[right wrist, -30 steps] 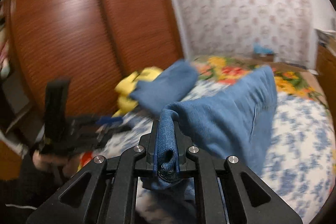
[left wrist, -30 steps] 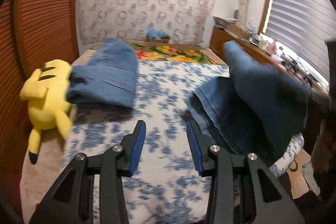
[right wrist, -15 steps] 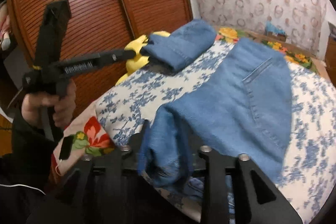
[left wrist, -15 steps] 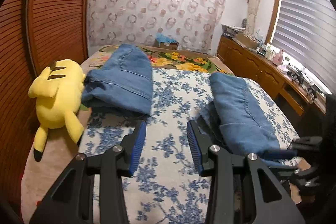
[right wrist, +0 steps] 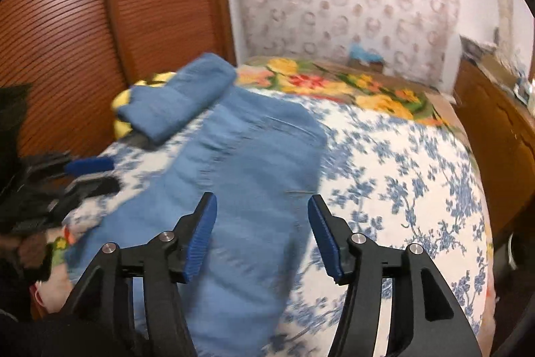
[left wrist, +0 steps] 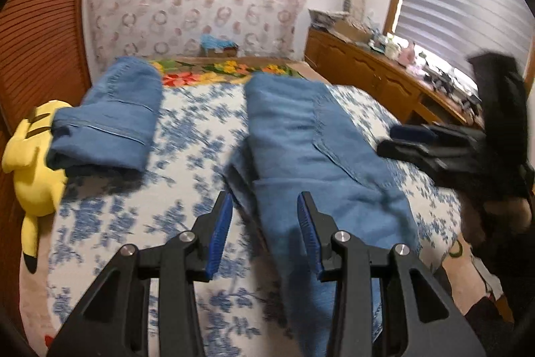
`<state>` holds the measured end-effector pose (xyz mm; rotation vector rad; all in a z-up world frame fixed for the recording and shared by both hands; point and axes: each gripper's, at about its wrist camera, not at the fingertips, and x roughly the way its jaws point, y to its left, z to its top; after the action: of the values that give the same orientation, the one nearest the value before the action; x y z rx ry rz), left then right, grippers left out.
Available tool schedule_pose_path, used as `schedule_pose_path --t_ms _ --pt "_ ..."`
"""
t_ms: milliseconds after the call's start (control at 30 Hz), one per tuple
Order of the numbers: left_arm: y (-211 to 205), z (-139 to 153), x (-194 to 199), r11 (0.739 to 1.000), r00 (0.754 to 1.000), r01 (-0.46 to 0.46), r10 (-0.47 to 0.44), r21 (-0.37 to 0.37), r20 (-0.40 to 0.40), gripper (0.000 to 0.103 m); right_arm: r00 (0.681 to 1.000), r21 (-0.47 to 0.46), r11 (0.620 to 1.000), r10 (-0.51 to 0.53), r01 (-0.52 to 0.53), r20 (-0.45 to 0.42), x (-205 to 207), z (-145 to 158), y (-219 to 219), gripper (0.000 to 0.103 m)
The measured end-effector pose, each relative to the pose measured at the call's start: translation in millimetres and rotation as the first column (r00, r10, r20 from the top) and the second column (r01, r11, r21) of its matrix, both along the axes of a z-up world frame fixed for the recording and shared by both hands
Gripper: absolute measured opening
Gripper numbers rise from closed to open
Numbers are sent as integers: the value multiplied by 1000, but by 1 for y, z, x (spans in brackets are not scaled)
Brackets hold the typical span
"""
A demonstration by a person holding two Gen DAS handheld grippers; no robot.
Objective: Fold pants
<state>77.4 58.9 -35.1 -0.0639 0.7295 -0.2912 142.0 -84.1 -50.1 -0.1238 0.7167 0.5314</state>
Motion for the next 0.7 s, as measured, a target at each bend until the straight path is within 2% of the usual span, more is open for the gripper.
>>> schedule_pose_path --t_ms 100,333,433,700 --pt "-8 -12 1 1000 999 13 -12 21 -29 39 999 6 1000 -10 11 -49 19 -14 -6 59" --pt "-13 -45 -3 999 996 12 -7 52 -92 39 992 32 999 -27 31 -127 43 -41 -7 71" --pt "-11 -48 -4 1000 995 7 -4 28 -101 39 984 54 998 -7 17 -175 47 -51 -6 73" --pt "-11 -51 -3 1000 995 5 -2 23 -102 39 971 109 994 34 -9 -238 45 -64 -1 73"
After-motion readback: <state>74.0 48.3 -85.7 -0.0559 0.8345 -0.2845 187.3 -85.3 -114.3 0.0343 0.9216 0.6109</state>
